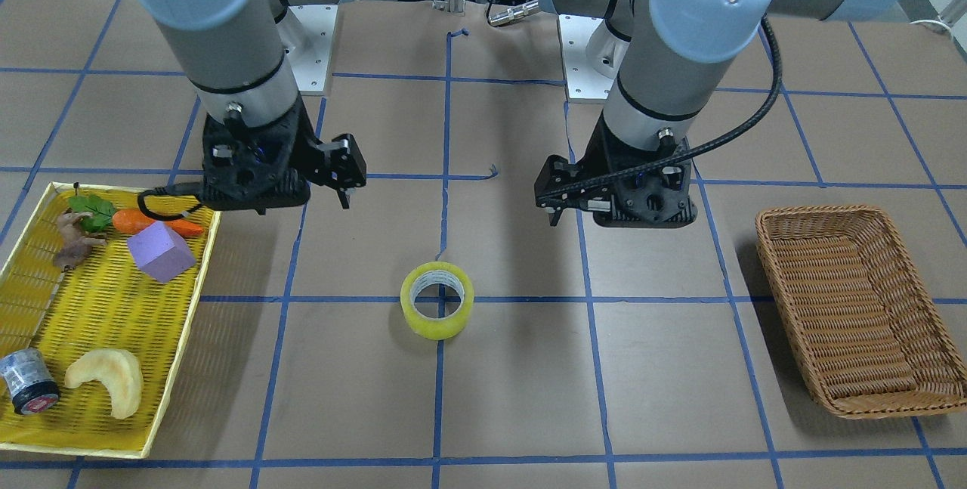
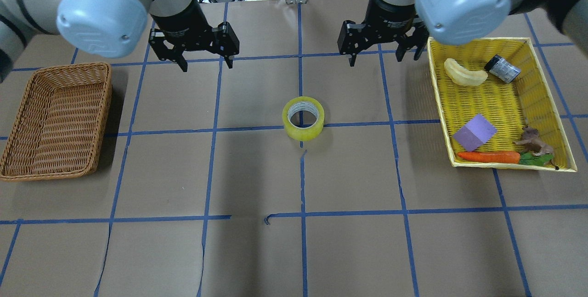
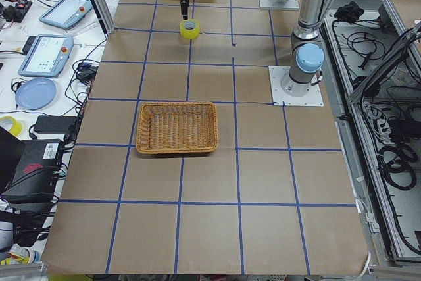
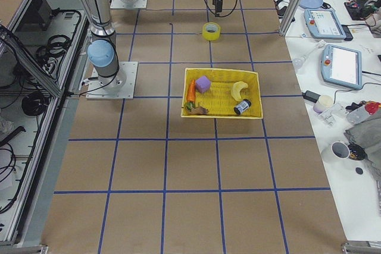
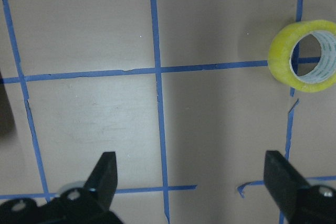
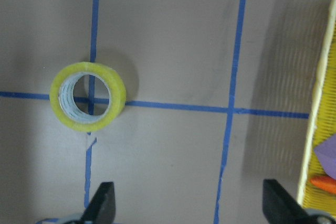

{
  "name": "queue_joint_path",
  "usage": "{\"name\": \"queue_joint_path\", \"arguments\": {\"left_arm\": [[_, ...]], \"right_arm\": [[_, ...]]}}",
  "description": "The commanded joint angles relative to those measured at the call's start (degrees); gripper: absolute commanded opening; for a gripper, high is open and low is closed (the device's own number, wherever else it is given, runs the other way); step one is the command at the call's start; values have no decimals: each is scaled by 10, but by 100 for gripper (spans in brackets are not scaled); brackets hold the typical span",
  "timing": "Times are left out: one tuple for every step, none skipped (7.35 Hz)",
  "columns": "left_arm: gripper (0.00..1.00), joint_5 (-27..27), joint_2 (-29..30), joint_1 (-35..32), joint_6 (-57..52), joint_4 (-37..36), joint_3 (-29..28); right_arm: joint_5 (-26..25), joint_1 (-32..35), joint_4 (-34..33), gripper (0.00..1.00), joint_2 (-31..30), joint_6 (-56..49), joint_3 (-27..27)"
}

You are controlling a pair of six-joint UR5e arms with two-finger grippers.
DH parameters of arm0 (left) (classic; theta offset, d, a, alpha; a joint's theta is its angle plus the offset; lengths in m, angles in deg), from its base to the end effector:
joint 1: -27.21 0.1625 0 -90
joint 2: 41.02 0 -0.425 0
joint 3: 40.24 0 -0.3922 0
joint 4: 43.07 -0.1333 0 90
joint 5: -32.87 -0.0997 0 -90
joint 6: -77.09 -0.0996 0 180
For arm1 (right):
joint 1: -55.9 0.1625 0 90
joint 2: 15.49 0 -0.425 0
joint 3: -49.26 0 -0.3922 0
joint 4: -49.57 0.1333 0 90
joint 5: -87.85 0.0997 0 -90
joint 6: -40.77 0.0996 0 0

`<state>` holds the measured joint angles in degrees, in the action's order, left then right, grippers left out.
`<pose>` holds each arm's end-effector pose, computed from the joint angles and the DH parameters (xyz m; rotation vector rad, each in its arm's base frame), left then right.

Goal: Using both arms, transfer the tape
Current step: 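Reach the left gripper to the tape roll and grasp it while the right arm withdraws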

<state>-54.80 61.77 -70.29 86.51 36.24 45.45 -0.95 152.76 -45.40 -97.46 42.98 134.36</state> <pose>-0.2126 -0.5625 0.4235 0.0506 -3.0949 0.0498 0.2006 -0.5337 0.4656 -0.1270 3.1152 -0.0473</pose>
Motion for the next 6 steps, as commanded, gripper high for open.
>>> {"name": "queue_joint_path", "arguments": {"left_arm": [[97,41,64,-48,86,-95,1],[98,53,97,-59,101,-124,3],[98,53,121,-75,110,-126,4],[99,53,139,-82,109,-126,8],[99,52,146,-84,107,-128,30],[95,51,147,-85,104,-166,66]], "right_arm": [[-1,-37,39,100,-49,-19,2],[-1,-37,40,100,-51,-19,2],[-6,-35,39,100,-53,-19,2],[-9,-35,39,100,-52,-19,3],[-8,-36,37,100,-52,-19,2],[-10,-35,40,100,-53,-17,3]]}}
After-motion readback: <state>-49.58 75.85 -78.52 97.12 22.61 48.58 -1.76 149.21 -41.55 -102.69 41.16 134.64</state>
